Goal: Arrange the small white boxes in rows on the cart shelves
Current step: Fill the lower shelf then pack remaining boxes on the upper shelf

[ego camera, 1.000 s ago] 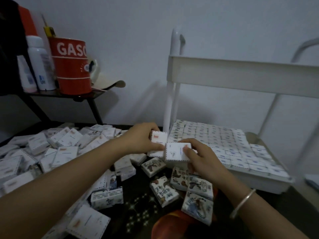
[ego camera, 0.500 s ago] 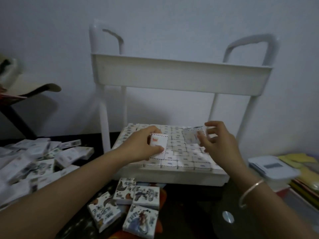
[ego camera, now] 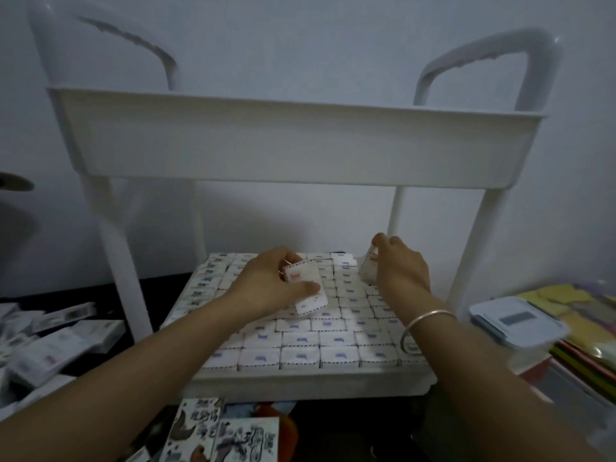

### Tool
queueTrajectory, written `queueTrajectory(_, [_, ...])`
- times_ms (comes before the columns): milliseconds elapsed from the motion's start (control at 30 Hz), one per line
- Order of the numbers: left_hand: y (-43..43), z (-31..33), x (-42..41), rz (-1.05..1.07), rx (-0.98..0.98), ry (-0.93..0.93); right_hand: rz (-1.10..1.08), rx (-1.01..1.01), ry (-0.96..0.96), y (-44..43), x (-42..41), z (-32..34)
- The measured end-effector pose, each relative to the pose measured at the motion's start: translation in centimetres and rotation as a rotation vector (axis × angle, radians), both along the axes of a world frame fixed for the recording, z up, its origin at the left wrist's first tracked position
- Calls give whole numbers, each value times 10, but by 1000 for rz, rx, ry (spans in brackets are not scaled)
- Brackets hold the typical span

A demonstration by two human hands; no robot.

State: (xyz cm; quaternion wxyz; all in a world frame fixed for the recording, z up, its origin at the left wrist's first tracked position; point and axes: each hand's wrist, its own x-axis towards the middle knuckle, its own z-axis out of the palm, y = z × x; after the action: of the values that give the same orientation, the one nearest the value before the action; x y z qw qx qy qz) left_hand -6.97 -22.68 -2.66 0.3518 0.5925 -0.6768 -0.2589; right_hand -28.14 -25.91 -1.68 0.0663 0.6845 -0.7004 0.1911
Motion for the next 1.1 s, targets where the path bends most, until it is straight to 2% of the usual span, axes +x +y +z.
queueTrajectory(100, [-11,1,-6,41,-26,-105,-16,-32,-29,-5,-5,-3])
queueTrajectory(233, [-23,-3,-15,21,12,53,40,98,-47,-12,-7,-16])
queueTrajectory(367, [-30,-5,-26,-21,34,214,49,216,-174,-16,-8,-29])
queueTrajectory(667, [-49,-5,-45,-146,-22,233,36,185,-293,-12,-2,-47])
queueTrajectory(800, [-62,7,-55,-246,-213,46,6,139,-310,-9,0,-46])
queueTrajectory(900, [-77,14,-66,-297,-335,-276,-16,162,-369,-8,0,-45])
queueTrajectory(967, [-87,17,-72,-312,-341,-450,-28,178,-428,-7,-2,-43])
queueTrajectory(1100, [-104,24,-85,-452,-270,-533,-81,159,-521,-9,-4,-43])
